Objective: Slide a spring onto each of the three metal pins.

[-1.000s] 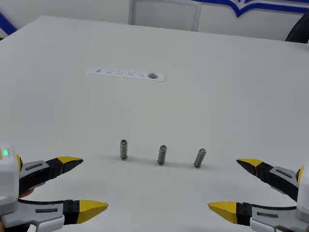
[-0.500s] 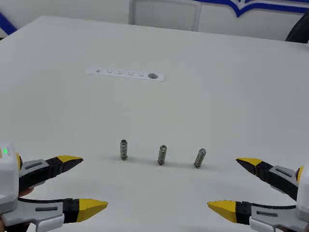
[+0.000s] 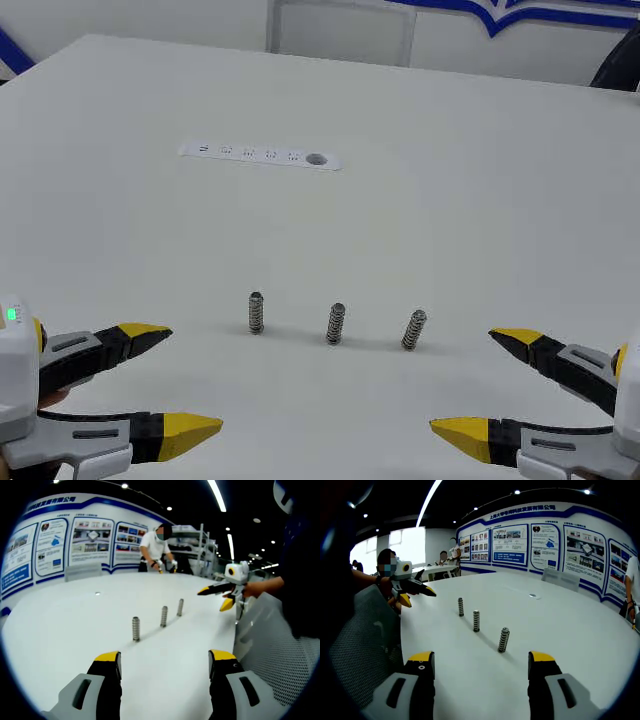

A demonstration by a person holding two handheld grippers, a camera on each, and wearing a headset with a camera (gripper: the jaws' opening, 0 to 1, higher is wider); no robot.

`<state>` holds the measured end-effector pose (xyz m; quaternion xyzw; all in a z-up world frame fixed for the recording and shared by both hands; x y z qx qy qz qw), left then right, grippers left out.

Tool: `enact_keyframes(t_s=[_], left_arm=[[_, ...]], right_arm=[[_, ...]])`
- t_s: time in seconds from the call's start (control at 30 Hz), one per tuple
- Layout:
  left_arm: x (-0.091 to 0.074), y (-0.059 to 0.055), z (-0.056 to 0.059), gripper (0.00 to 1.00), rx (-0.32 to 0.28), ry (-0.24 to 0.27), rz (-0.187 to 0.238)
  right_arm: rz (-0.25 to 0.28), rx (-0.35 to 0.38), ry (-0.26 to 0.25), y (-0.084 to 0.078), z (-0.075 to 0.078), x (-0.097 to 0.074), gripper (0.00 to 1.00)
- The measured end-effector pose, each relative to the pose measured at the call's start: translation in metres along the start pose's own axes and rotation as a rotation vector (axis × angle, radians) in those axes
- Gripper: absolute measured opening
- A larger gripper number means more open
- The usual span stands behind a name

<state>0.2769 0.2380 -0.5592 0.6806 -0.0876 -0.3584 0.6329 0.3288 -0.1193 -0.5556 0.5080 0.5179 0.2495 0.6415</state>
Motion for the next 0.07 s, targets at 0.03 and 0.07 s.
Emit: enact_keyframes(t_s=[0.03,0.07], left_arm=[[0.0001,-0.0001,0.0001,0.72,0.000,0.000,-0.001],[0.0001,-0.0004,0.0001,0.72,0.000,-0.001,-0.001]], right_arm=[[-0.001,0.000,0.001,-0.0001,-0.0001,0.0001,0.77],[-0.003,0.000,0.001,-0.0003,-0.0002,0.0002,0.77]])
Point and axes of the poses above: the centre of the closed fingertips' face, and the gripper's own axes: x roughly forward along the fingers, z roughly to its right, y roughly out of its top, the point moved 9 cm from there along -x, roughly backward along the fingers, and after that the axes turned 11 degrees about y, right-handed, at the moved point
